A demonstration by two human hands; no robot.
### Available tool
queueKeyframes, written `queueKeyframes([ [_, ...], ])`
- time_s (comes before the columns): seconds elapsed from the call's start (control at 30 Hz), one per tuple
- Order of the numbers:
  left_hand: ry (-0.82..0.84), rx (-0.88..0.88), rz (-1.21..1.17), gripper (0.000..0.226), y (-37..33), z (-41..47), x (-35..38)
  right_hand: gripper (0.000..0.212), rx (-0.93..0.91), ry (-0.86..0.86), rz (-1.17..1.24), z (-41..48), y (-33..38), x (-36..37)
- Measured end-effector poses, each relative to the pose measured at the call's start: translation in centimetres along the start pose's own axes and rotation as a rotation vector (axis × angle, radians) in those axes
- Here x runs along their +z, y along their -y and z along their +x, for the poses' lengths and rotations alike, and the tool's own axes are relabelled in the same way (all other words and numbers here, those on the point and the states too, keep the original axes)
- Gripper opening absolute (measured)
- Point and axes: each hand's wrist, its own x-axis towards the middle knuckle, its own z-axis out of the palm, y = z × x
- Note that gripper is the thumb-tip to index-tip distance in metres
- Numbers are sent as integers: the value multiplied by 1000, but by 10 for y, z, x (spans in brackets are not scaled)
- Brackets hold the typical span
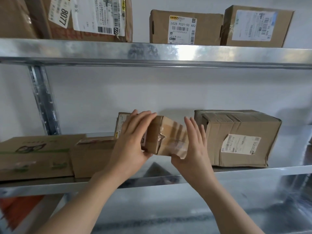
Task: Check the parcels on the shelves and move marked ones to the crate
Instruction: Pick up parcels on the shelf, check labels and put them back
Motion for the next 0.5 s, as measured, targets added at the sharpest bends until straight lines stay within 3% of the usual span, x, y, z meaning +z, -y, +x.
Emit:
queueKeyframes([
  [0.2, -52, 47, 114, 93, -7, -2, 7, 110, -76, 124, 17, -2, 16, 2],
  [0.37, -74, 76, 166, 99, -16, -5, 9, 98, -127, -49, 92, -2, 23, 7],
  [0.5, -39, 37, 233, 111, -11, -8, 1, 99, -80, -39, 172, 2, 16, 1],
])
